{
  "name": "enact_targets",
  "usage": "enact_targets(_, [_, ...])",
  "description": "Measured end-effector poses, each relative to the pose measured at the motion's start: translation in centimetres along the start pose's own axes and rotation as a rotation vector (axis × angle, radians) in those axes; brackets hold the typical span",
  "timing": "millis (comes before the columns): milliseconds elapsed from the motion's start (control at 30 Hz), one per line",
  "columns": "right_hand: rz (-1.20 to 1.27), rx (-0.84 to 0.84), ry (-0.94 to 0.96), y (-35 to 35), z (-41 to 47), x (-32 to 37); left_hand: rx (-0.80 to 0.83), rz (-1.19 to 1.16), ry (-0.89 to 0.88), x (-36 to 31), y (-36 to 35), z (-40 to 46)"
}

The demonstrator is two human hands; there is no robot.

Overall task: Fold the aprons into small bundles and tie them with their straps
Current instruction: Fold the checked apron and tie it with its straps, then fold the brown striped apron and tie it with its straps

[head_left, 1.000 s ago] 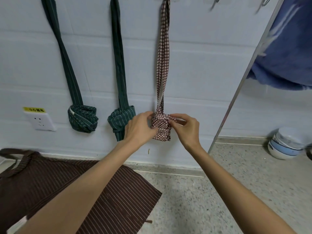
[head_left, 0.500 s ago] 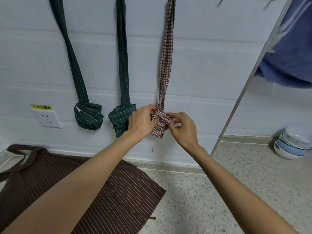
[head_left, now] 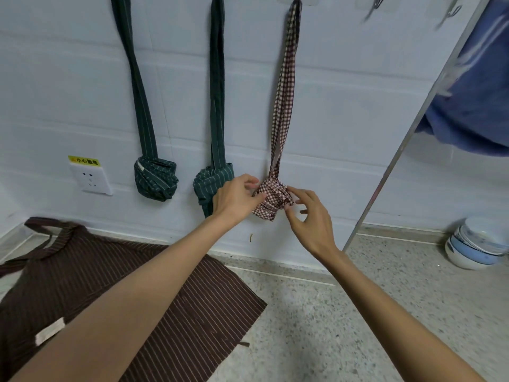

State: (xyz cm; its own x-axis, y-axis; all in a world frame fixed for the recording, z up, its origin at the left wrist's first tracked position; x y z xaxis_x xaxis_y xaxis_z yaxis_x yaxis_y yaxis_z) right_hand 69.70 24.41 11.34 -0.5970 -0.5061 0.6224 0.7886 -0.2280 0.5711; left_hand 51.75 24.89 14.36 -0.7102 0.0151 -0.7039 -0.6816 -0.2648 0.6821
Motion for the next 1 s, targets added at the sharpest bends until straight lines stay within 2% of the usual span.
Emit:
enact_targets(167, [-0.008,-0.171,0.026,1.6,-4.4,1.4,-0.031,-0.151,0.041,1.3,3.1,-4.1])
enact_targets(267, [-0.034,-0.017,0.038,-1.7,-7.0,1.8,-0.14,-0.095,0.126,6.3,6.1,-8.0])
enact_targets(333, [-0.067,0.216,0.028,-5.6,-8.3,2.0,-0.205,0.017,0.254,11.6,8.1,-11.1])
enact_targets(400, [-0.123,0.481,0.028,-10.0,-9.3,2.4,-0.167,0.133,0.421,18.1,9.5,-14.0])
enact_targets(433, [-0.141,0.613,0.026,-12.8,-9.9,2.7,-0.095,0.188,0.512,22.0,10.1,-15.7])
enact_targets(500, [-0.171,0.869,-0.009,-17.2,-11.1,3.4,0.167,0.327,0.639,28.4,9.9,-18.6])
enact_targets(567, [-0.253,1.139,-0.017,-21.8,-12.9,4.0,0.425,0.448,0.697,33.2,9.2,-21.8])
enact_targets(633, [-0.35,1.356,0.042,-26.8,-14.9,5.1,0.533,0.525,0.75,37.6,9.0,-24.6])
enact_targets(700, [-0.433,1.38,0.137,-30.3,-15.9,6.2,0.585,0.557,0.752,40.4,9.2,-26.4])
enact_targets(800, [-0.443,1.197,0.283,-35.3,-14.4,8.4,0.553,0.539,0.627,42.4,10.8,-27.0])
enact_targets(867, [-0.447,1.157,0.275,-37.7,-13.3,9.3,0.543,0.545,0.554,42.8,12.5,-26.8])
enact_targets(933, [-0.484,1.235,0.238,-39.7,-14.1,10.0,0.581,0.557,0.583,43.6,14.4,-27.4])
enact_targets(1000, [-0.548,1.283,0.297,-40.4,-15.8,10.6,0.655,0.637,0.635,44.6,16.5,-27.8])
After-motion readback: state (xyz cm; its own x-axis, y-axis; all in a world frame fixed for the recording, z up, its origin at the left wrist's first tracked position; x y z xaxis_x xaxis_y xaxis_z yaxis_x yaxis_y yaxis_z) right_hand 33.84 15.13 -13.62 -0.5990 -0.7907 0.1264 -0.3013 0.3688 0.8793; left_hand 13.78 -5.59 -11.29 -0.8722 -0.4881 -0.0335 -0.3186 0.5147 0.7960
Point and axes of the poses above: each hand's wrist, its own z-axis towards the middle knuckle, its own y-axis out of the back of the hand, x = y × z, the point moved 3 cm from there along z, towards the middle knuckle, and after that the axes turned 2 degrees about y, right-handed, at the moved point
